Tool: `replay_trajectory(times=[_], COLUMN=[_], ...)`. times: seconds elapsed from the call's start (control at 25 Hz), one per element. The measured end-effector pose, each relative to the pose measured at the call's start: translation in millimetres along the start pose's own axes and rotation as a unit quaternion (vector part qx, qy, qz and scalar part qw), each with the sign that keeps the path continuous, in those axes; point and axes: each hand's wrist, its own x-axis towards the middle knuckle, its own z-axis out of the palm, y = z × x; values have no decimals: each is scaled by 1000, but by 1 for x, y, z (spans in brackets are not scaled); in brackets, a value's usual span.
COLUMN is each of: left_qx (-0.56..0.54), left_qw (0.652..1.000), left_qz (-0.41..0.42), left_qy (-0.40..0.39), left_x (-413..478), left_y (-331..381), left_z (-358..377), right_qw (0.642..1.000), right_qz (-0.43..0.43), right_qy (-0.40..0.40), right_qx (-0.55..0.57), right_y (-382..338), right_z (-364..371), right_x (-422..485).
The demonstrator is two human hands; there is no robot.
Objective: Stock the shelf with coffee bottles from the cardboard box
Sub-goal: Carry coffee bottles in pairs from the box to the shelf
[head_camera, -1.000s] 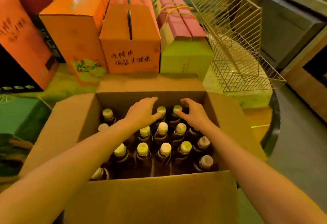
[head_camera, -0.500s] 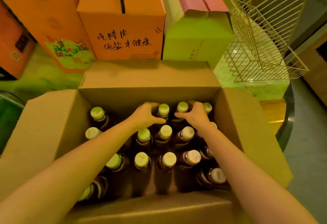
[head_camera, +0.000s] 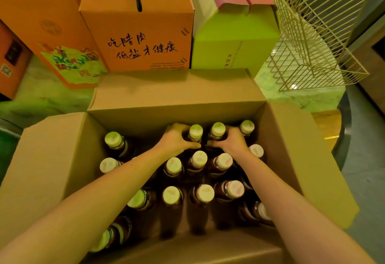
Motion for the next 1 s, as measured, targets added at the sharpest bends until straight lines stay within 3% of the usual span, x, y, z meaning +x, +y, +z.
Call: replay_trajectory(times=[0.16, 0.36, 0.56, 0.8, 1.0], left_qx=[-15, -54, -145, -182, -177], left_qw=[1000, 996, 979, 950, 939], left_qz=[23, 51, 111, 178, 230], left_qy=[-1, 40, 90, 180, 187], left_x=[-7, -33, -80, -148, -195], left_y=[5, 23, 82, 176, 235], left_z=[-6, -36, -77, -114, -126], right_qw=[1000, 993, 980, 935, 899], right_qz=[-22, -115, -180, -285, -355], right_qy=[-20, -20, -18, 5, 40], right_qx=[9, 26, 77, 210, 252], right_y=[-5, -42, -102, -176, -204], right_z=[-4, -24, -67, -125, -169], right_x=[-4, -21, -55, -126, -185])
